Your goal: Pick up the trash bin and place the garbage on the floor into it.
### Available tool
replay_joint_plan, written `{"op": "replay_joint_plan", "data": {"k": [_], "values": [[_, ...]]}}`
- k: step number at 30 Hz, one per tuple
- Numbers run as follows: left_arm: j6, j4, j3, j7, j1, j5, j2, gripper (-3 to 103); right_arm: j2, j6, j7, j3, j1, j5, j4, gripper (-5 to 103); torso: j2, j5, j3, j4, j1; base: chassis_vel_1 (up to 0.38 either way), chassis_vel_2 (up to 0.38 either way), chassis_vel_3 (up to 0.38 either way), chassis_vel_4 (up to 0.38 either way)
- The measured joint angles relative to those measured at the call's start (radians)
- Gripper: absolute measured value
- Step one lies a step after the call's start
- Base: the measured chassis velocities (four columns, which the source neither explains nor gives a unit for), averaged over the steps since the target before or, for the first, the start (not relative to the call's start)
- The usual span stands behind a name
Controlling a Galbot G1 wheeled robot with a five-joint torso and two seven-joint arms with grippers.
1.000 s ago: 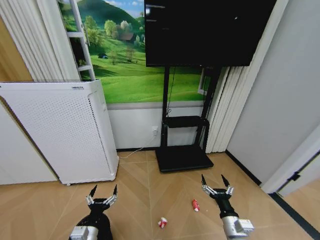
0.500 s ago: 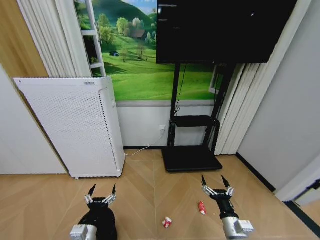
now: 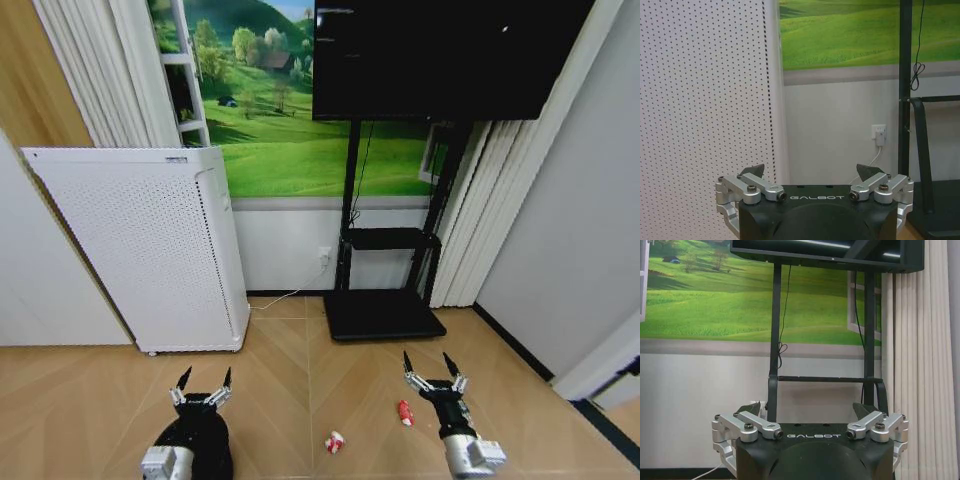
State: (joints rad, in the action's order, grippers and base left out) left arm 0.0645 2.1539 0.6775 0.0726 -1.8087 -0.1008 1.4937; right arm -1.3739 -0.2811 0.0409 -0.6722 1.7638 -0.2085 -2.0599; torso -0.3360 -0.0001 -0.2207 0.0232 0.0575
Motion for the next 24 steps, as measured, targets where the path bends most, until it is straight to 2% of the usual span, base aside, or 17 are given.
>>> {"op": "replay_joint_plan", "data": {"k": [24], "values": [[0.003, 0.004, -0.010, 0.002, -0.004, 0.002, -0.001, 100, -0.004, -0.006, 0.000, -0.003, 0.011, 0.006, -0.006, 100, 0.094, 0.0001, 0.063, 0.0000, -0.031, 0.000, 0.000, 0.000, 0.000]]}}
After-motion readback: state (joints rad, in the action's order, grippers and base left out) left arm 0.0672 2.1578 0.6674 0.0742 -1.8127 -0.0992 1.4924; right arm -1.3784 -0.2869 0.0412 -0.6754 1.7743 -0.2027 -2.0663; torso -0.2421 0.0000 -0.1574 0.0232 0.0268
